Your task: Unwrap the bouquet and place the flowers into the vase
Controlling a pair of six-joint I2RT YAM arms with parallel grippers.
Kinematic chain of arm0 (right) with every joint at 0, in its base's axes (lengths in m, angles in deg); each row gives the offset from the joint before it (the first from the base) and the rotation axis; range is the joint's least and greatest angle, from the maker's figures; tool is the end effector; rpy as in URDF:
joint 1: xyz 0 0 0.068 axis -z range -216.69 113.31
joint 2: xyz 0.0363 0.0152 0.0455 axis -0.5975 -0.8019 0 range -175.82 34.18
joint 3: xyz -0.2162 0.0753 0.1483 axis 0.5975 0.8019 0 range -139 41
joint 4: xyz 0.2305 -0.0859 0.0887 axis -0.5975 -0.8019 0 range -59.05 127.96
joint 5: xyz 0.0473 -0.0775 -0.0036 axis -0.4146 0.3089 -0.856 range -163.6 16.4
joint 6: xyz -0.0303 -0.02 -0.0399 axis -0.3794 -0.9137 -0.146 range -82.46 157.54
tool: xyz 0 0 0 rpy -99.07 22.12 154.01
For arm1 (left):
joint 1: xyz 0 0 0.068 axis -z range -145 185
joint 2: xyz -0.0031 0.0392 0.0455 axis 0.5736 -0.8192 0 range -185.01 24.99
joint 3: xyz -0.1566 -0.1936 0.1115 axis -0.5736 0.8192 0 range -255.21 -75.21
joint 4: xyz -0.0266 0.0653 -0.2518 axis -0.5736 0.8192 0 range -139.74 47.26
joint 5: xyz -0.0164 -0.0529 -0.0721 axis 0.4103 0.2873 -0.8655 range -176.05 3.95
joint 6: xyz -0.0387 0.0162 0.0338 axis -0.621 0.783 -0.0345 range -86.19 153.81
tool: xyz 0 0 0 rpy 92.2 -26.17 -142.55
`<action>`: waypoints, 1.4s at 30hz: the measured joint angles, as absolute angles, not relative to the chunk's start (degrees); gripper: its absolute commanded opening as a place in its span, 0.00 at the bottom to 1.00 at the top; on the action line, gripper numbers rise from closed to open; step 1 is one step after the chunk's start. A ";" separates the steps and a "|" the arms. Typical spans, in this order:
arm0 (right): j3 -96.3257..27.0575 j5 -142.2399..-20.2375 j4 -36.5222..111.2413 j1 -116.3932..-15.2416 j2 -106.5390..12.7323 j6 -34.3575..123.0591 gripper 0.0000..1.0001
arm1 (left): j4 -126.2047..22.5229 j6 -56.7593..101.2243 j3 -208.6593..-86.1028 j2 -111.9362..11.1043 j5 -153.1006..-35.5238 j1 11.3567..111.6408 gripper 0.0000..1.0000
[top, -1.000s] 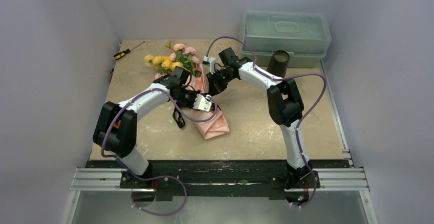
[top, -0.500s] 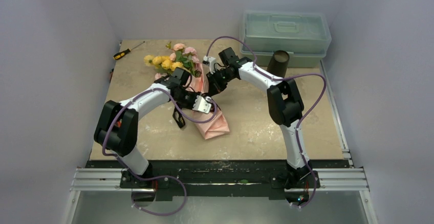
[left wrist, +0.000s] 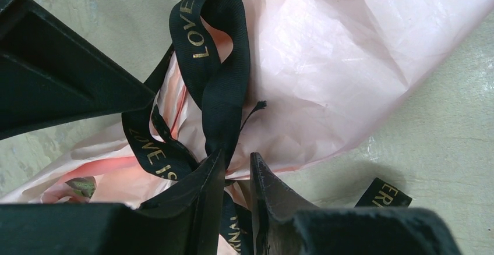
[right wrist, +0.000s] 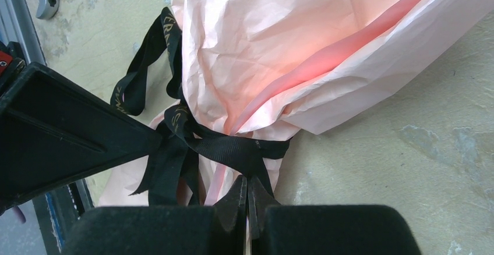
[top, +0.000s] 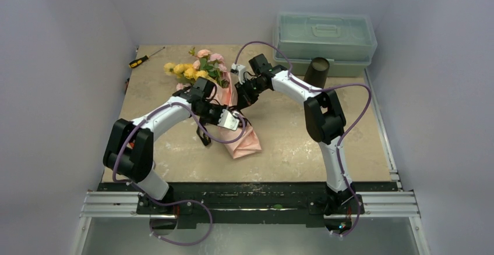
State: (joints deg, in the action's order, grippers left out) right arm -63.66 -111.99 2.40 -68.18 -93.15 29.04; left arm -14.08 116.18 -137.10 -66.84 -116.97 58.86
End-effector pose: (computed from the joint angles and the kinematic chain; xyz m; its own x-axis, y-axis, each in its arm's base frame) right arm 0.4002 0.2711 0.1977 -0.6152 -0.5127 -0.5988 -0.7879 0.4264 0.4443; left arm 0.2796 -0.1437 0.2119 0.4257 0.7415 -0.5186 0.8974 -0.2723 0.3473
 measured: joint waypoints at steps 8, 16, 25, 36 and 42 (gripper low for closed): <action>-63.88 -111.86 2.43 -68.18 -93.15 29.20 0.00 | -14.12 117.62 -137.08 -67.56 -116.36 58.86 0.19; -63.88 -111.88 2.43 -68.18 -93.15 29.22 0.00 | -14.10 119.48 -137.08 -70.10 -115.68 58.86 0.12; -63.88 -111.86 2.38 -68.18 -93.15 29.20 0.00 | -17.09 120.05 -136.49 -70.80 -115.35 58.86 0.33; -63.88 -111.86 2.30 -68.18 -93.15 28.98 0.00 | -20.48 118.13 -136.44 -72.94 -115.46 58.86 0.07; -63.88 -111.79 2.23 -68.18 -93.15 28.85 0.00 | -24.87 111.07 -134.89 -71.08 -115.20 58.83 0.00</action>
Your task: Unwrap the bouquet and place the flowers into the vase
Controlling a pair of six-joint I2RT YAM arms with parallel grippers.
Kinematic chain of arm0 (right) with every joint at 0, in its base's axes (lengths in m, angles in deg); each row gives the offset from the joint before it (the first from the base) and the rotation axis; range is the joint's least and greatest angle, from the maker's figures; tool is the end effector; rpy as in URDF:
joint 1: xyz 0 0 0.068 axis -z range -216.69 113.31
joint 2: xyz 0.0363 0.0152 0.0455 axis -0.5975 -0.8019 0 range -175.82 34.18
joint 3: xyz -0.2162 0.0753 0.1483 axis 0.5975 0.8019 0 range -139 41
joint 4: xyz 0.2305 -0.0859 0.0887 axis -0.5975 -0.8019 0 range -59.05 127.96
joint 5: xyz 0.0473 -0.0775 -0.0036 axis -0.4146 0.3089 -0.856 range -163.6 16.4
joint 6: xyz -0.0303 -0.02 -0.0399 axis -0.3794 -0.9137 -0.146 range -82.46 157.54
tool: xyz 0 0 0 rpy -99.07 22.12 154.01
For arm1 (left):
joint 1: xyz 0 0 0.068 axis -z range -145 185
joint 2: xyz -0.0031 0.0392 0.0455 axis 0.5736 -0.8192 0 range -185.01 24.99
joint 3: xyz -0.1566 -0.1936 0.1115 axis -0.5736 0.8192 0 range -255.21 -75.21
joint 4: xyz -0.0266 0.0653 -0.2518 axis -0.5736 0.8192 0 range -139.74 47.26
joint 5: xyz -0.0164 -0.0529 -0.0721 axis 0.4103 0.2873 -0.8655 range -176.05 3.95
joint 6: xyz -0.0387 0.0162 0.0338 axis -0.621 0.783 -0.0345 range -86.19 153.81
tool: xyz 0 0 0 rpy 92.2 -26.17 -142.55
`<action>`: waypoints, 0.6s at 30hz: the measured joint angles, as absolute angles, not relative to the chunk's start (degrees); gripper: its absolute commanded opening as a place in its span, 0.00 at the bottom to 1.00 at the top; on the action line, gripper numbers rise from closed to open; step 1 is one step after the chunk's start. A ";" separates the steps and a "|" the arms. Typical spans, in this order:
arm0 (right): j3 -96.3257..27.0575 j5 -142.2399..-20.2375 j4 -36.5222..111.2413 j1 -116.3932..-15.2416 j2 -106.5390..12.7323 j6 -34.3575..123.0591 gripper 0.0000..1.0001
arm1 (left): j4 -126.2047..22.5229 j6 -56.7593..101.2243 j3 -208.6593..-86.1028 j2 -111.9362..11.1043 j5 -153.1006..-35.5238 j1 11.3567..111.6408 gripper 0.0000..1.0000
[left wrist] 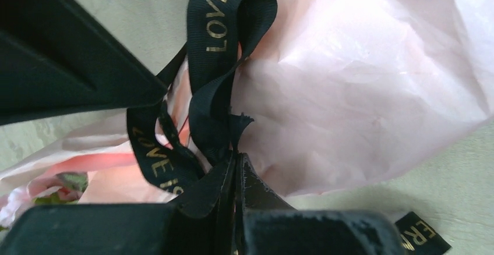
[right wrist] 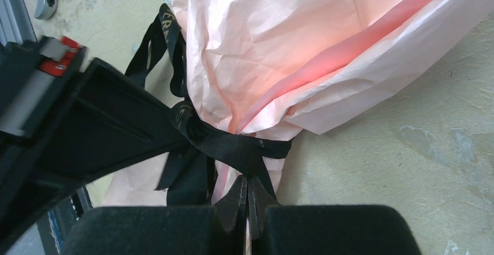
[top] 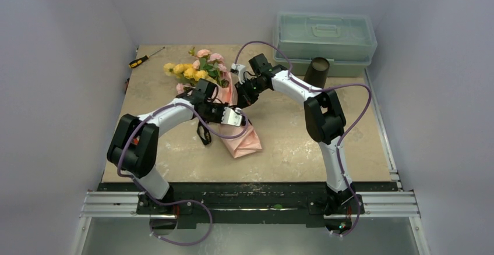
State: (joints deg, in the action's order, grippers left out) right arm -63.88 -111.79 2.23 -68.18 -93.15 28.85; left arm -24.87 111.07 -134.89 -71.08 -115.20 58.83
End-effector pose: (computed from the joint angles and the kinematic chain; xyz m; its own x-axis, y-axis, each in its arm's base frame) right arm 0.4005 0.2712 0.1986 -0.6122 -0.5143 -0.6006 -0.7901 0.4271 0.4396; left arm 0.2959 -0.1497 0.1869 0.3762 0.7651 -0.5226 0.9074 -0.1902 0.3748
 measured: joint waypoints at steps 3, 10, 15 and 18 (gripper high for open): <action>-63.88 -111.16 2.56 -68.18 -93.15 28.94 0.00 | -24.81 106.96 -134.26 -67.89 -115.13 58.51 0.00; -64.23 -107.66 3.19 -68.18 -93.15 29.18 0.00 | -23.32 96.92 -134.21 -57.44 -115.42 54.70 0.00; -64.25 -105.45 3.39 -68.18 -93.17 29.15 0.00 | -23.04 89.78 -134.21 -52.68 -115.85 51.62 0.00; -64.25 -103.77 3.43 -68.18 -93.17 29.11 0.00 | -23.04 86.13 -134.21 -50.91 -115.87 50.20 0.00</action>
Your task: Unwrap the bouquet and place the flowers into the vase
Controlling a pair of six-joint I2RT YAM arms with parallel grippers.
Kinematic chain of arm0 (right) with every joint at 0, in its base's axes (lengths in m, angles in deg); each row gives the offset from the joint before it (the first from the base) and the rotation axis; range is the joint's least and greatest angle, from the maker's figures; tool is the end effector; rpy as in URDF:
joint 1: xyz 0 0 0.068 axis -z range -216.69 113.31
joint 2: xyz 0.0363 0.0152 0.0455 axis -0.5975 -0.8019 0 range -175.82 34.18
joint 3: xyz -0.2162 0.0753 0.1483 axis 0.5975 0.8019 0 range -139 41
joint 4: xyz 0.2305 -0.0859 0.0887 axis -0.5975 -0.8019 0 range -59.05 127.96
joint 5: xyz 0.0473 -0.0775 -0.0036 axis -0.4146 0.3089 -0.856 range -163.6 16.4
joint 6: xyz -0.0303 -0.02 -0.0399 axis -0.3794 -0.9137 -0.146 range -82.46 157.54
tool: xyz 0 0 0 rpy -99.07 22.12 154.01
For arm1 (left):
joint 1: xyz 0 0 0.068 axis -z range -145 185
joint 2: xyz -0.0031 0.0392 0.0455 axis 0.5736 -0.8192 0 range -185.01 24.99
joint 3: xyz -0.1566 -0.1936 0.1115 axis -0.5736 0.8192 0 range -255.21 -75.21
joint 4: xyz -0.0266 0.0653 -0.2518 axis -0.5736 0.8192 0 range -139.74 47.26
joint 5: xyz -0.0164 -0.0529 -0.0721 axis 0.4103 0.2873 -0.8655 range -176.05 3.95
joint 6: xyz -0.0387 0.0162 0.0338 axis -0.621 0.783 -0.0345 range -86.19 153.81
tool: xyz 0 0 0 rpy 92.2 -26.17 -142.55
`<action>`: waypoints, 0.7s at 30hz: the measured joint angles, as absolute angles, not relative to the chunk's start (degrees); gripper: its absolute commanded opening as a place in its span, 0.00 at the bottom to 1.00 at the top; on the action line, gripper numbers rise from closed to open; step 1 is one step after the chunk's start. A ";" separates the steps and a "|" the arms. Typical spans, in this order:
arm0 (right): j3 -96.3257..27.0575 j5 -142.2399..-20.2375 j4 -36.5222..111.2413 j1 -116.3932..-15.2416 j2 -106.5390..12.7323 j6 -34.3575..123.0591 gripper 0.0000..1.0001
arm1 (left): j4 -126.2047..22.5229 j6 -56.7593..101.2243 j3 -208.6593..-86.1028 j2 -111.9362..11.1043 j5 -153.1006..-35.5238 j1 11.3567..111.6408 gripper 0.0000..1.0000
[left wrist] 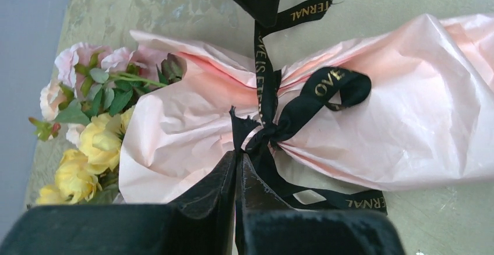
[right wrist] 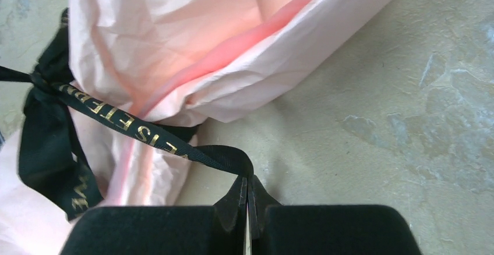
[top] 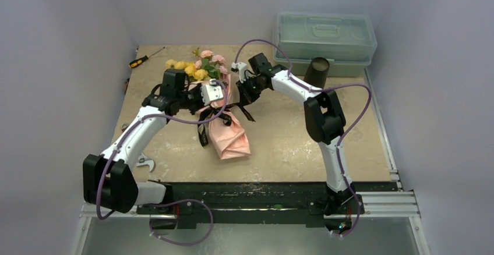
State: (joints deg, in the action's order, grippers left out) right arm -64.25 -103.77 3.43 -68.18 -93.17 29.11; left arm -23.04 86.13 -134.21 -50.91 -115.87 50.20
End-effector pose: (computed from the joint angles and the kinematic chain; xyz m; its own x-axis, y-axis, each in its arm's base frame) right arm 0.4062 0.2699 0.1993 -0.6036 -0.5184 -0.6057 -0.7843 0.5224 0.3345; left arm 0.2688 -0.0914 0.2834 0.0482 0.6984 -0.7140 0.8781 0.3110 0.3635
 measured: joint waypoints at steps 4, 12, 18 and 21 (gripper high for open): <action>-64.25 -102.20 3.43 -68.18 -93.46 28.91 0.00 | -24.00 79.35 -134.21 -49.64 -115.79 47.71 0.00; -62.72 -99.09 3.50 -68.18 -93.92 26.25 0.00 | -27.39 59.35 -139.92 -50.80 -111.35 40.98 0.00; -60.27 -96.97 3.02 -68.15 -93.89 23.47 0.00 | -29.57 50.78 -144.55 -52.24 -109.08 39.23 0.00; -58.63 -95.90 2.38 -67.89 -92.89 21.64 0.00 | -29.51 48.84 -144.40 -52.98 -107.35 38.81 0.00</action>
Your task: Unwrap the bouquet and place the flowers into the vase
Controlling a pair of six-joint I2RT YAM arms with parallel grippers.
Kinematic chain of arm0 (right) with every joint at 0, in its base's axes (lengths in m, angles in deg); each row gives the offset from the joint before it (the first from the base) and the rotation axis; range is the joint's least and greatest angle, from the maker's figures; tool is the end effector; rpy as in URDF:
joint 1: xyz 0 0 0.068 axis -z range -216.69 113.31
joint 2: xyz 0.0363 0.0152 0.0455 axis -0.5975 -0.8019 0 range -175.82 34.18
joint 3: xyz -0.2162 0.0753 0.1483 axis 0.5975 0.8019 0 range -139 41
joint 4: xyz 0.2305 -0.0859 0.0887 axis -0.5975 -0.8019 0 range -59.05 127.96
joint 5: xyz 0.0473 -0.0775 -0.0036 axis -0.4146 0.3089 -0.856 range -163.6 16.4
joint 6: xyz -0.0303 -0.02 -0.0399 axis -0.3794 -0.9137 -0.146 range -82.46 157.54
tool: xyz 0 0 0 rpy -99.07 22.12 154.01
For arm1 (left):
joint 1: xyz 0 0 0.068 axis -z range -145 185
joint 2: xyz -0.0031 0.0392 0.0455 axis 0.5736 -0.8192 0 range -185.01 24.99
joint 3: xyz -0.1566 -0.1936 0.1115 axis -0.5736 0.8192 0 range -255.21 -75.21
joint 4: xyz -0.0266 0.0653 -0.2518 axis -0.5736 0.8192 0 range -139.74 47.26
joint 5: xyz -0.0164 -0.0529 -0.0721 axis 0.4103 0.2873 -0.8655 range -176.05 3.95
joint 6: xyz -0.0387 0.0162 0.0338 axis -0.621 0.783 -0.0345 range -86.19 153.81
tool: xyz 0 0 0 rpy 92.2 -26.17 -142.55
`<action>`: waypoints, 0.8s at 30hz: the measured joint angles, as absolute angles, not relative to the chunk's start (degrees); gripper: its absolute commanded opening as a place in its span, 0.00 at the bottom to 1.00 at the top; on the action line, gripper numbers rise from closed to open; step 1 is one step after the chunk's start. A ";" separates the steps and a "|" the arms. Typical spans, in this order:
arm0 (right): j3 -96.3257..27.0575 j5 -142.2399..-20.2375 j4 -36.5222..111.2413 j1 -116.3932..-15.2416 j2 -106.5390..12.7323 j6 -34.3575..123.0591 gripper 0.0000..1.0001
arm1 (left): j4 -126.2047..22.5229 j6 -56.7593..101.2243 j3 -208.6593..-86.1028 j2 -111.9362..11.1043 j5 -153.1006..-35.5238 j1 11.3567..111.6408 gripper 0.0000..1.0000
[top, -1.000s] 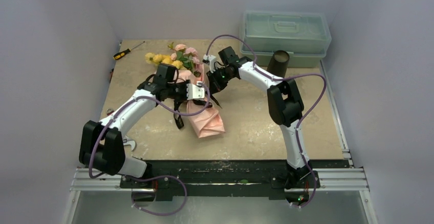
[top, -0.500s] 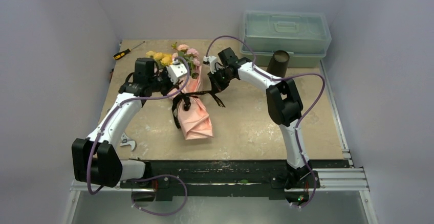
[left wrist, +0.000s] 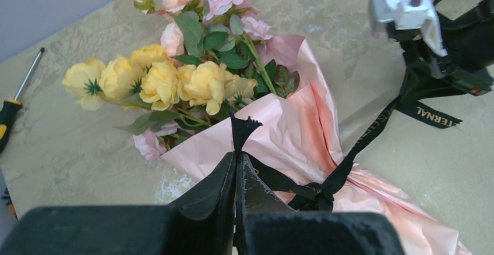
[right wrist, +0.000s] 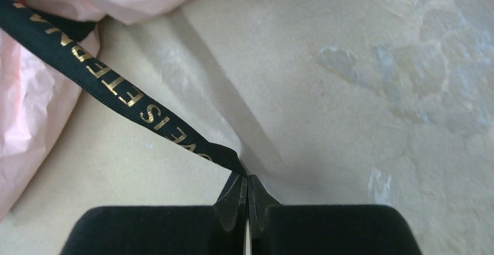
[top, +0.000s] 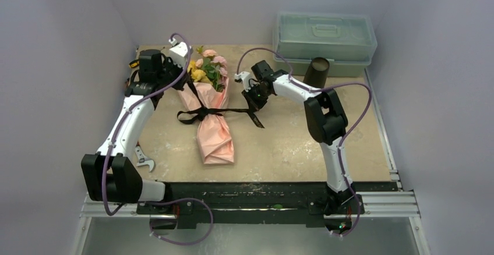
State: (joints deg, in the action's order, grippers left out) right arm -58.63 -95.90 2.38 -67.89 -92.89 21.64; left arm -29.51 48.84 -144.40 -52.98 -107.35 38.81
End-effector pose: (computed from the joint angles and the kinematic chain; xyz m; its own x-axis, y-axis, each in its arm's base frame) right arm 0.3973 0.2565 0.1692 -0.5614 -0.6363 -0.5290 -0.8114 0.5488 0.2009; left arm 0.3083 -0.0336 0.3417 -0.3692 0.2667 -0.8903 0.4913 0.8691 0.0566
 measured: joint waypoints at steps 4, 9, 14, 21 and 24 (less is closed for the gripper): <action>-55.68 -94.90 1.40 -66.89 -89.15 19.36 0.00 | -29.55 45.78 -143.77 -53.57 -106.04 36.74 0.00; -54.57 -94.02 1.44 -65.95 -85.39 18.01 0.00 | -29.90 41.82 -144.99 -53.84 -105.54 35.21 0.00; -52.73 -93.98 2.01 -65.92 -85.30 18.20 0.00 | -30.16 37.63 -153.89 -55.39 -106.02 33.96 0.00; -51.12 -93.56 1.86 -65.92 -85.30 17.92 0.00 | -32.81 32.27 -164.03 -55.80 -106.87 32.45 0.00; -51.12 -93.52 1.84 -65.92 -85.28 17.88 0.00 | -32.85 30.26 -165.99 -56.00 -107.26 32.41 0.00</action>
State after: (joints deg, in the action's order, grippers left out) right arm -51.12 -93.52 1.84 -65.92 -85.28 17.88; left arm -32.85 30.26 -165.99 -56.00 -107.26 32.41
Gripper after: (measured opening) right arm 0.004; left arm 0.003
